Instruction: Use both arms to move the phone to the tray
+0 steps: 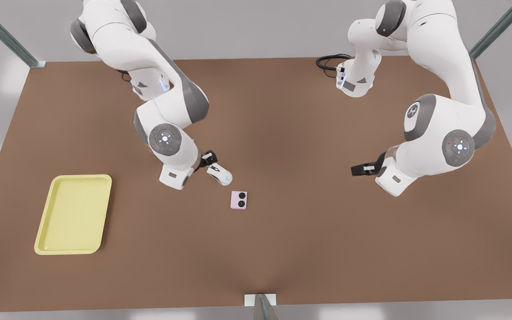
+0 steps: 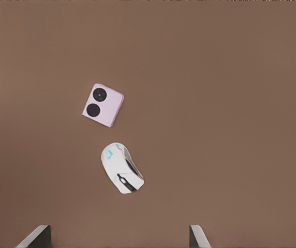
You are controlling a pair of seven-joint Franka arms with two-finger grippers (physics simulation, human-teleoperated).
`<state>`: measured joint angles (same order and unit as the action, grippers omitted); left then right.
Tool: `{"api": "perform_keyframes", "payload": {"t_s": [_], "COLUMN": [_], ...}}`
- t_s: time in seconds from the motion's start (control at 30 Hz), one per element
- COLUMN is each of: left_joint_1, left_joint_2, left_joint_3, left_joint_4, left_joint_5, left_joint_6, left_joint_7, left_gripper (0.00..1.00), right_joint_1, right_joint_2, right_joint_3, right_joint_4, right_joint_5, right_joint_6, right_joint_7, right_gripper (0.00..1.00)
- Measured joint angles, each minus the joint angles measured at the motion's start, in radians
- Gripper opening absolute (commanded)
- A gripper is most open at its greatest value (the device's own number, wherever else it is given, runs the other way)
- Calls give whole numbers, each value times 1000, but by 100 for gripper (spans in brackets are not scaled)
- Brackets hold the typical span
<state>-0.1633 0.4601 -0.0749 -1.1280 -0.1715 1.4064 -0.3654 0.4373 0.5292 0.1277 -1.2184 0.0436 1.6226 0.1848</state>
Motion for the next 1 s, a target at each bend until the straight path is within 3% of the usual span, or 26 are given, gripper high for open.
{"api": "perform_keyframes", "payload": {"t_s": [0.2, 0.6, 1.0], "left_joint_1": [-3, -5, -5], "left_joint_2": [1, 6, -55], "left_joint_3": [0, 1, 23], "left_joint_4": [0, 5, 11], "left_joint_5": [1, 4, 176], "left_joint_6": [-20, -29, -15], "left_joint_7": [29, 64, 130], "left_gripper": [100, 100, 100], "right_joint_1": [112, 81, 95], "right_joint_2": [153, 344, 453], "right_joint_3": [-21, 13, 18], "right_joint_4": [-4, -44, -42], "right_joint_5": [-3, -26, -50], "right_joint_6": [189, 454, 629], "right_joint_7": [197, 425, 583], "right_gripper": [100, 100, 100]}}
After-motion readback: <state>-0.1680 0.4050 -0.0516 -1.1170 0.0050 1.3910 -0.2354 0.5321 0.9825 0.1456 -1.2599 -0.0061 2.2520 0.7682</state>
